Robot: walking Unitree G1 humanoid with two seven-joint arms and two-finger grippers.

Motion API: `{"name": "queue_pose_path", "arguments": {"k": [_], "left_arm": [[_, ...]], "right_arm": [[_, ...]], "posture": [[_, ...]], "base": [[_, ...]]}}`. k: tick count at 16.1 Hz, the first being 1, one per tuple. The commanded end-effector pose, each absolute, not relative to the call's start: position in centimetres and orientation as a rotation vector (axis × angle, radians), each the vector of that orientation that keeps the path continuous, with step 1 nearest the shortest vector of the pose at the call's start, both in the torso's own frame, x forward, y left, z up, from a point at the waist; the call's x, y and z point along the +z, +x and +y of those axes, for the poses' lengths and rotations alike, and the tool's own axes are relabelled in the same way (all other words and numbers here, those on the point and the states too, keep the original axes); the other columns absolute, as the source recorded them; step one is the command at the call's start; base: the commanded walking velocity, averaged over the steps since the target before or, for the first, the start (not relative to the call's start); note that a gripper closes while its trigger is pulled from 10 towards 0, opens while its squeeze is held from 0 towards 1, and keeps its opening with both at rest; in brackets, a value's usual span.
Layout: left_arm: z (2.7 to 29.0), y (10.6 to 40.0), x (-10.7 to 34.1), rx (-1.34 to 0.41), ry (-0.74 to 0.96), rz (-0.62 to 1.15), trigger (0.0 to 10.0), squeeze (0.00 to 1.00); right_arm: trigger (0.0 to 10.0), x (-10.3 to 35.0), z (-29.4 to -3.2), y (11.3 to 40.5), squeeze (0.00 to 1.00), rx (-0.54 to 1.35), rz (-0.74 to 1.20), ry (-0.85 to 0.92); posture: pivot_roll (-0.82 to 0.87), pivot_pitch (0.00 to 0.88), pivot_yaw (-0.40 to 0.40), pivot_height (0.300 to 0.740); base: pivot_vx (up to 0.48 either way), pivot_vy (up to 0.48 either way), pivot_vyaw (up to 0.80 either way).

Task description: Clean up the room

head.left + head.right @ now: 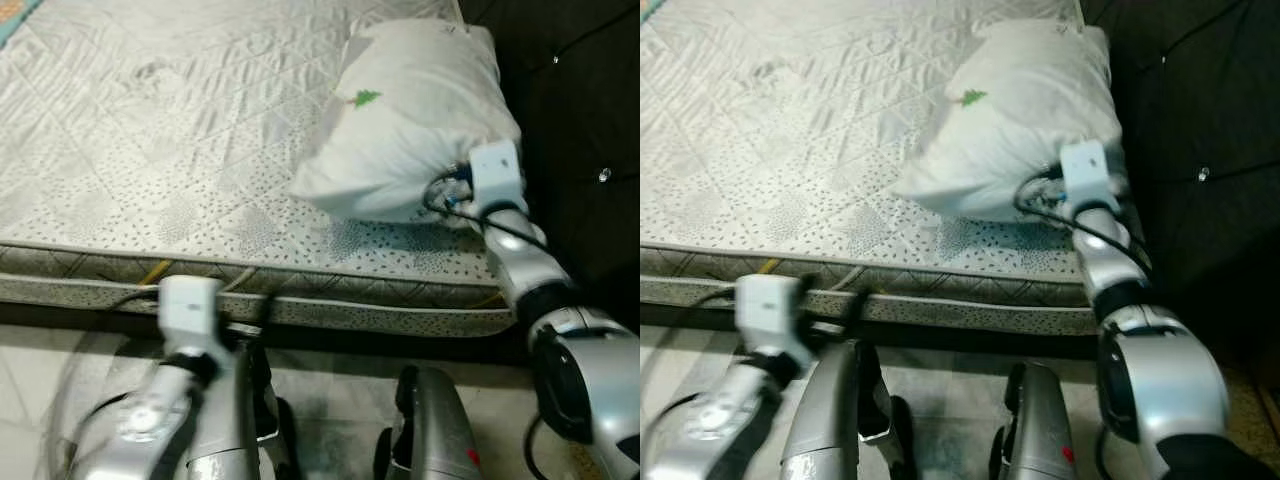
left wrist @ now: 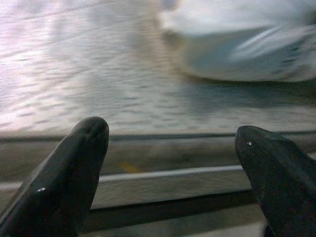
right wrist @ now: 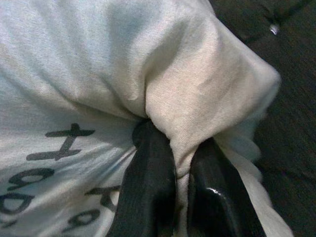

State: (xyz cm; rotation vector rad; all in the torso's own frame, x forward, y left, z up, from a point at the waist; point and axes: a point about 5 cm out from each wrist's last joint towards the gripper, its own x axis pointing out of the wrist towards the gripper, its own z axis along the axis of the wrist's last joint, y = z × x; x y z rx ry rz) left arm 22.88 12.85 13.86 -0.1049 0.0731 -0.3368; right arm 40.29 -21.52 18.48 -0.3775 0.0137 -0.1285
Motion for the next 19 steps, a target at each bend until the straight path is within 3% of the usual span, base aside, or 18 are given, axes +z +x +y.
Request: {"name": "queue_pose_path", "arguments": {"k": [1, 3, 8, 15, 19], "left_arm": [[12.9, 22.8, 13.6, -0.350, -0.085, 0.080, 10.0, 0.00], [12.9, 22.8, 13.5, -0.354, -0.084, 0.079, 10.0, 0.00], [13.0, 22.8, 13.4, -0.348, -0.079, 0.078, 10.0, 0.00], [12.9, 23.0, 13.3, -0.354, -0.076, 0.078, 10.0, 0.00], [12.6, 23.2, 13.3, -0.361, -0.080, 0.075, 10.0, 0.00]], "right_arm": [[0.0, 20.8, -23.5, 40.3, 0.00, -0.213, -0.068, -0.374], [0.0, 20.5, -25.3, 39.8, 0.00, -0.271, -0.047, -0.383], [0.0, 18.3, -26.8, 38.6, 0.00, -0.295, -0.001, -0.364], [0.0, 13.5, -26.8, 36.2, 0.00, -0.359, 0.043, -0.239], [0.0, 12.3, -24.8, 35.7, 0.00, -0.299, 0.028, -0.212]], "posture": [[0.09, 0.189, 0.004, 0.564], [0.08, 0.186, 0.005, 0.564], [0.07, 0.184, 0.006, 0.564], [0.06, 0.187, 0.020, 0.564], [0.05, 0.186, 0.020, 0.564]], "base": [[0.000, 0.000, 0.00], [0.000, 0.000, 0.00], [0.000, 0.000, 0.00], [0.000, 0.000, 0.00], [0.000, 0.000, 0.00]]}}
